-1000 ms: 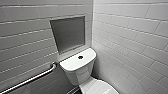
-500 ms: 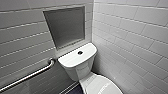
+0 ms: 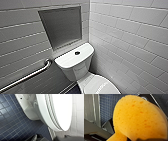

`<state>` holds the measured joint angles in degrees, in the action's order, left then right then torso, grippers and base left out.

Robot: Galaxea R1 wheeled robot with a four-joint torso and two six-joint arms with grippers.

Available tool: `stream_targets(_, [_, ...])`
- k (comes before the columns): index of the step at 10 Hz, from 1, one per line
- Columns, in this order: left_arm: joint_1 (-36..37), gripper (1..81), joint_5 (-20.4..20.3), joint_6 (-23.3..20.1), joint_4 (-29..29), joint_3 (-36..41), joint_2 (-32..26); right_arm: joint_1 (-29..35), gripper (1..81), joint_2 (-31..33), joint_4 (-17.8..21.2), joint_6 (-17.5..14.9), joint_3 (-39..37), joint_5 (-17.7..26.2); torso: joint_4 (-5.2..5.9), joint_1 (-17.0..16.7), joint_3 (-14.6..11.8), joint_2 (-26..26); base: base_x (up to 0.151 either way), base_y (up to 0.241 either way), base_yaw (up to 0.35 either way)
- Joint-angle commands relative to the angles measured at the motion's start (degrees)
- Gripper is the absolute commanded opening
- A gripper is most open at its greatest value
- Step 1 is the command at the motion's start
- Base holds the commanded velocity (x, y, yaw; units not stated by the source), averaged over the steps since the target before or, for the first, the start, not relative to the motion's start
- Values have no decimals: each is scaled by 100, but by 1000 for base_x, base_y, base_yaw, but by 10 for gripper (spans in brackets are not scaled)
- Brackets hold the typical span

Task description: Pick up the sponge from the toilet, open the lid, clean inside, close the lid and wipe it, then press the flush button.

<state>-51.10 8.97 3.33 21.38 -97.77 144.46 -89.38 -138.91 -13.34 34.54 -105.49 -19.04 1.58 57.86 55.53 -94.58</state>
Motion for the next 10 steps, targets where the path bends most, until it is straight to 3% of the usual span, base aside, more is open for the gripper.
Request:
stream_targets(1, [570, 811, 483, 19, 270, 205, -31, 47, 10, 168, -160, -8, 135, 278, 0, 0, 0, 0, 0, 0, 0])
stream_targets(8, [790, 811, 334, 19, 1096, 126, 523, 56, 10, 115, -152, -8, 143, 278, -2, 2, 2, 0, 0, 0, 0])
stream_targets(10, [790, 811, -97, 150, 1140, 117, 698, 73, 10, 107, -152, 0, 126, 278, -2, 2, 2, 0, 0, 0, 0])
